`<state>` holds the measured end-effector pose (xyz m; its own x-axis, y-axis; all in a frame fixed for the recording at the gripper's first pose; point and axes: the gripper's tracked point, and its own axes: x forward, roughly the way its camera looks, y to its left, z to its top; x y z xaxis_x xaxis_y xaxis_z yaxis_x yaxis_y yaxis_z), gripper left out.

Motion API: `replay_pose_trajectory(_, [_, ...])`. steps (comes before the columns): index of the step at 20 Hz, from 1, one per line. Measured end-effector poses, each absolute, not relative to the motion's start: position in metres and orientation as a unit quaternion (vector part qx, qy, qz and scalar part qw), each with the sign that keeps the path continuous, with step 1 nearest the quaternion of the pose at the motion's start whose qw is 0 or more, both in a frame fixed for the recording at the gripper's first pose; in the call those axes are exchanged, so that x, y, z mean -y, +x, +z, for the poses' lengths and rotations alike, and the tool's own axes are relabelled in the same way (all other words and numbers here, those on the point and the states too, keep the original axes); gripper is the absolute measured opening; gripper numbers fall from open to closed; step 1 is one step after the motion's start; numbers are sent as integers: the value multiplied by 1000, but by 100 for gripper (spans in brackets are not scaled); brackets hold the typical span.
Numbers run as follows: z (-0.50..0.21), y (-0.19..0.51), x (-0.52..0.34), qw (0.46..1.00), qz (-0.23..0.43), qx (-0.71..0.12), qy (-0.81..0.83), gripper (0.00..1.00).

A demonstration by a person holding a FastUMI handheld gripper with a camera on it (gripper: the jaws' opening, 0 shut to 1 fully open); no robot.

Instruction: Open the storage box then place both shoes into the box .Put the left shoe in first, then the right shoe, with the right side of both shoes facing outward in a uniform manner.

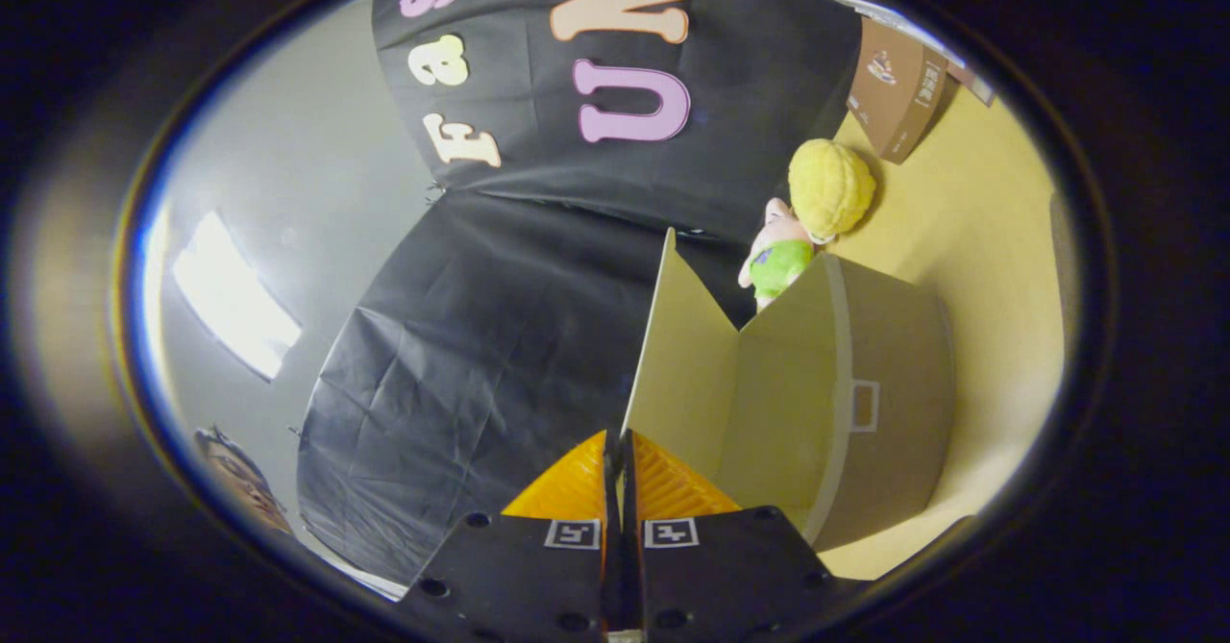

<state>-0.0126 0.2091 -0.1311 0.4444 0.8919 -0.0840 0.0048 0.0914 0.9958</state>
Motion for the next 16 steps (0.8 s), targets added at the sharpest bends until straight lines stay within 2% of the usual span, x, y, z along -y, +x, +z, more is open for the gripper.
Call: replay_pose_trajectory(16, [-70,-13,-343,679,405,-391,471,3])
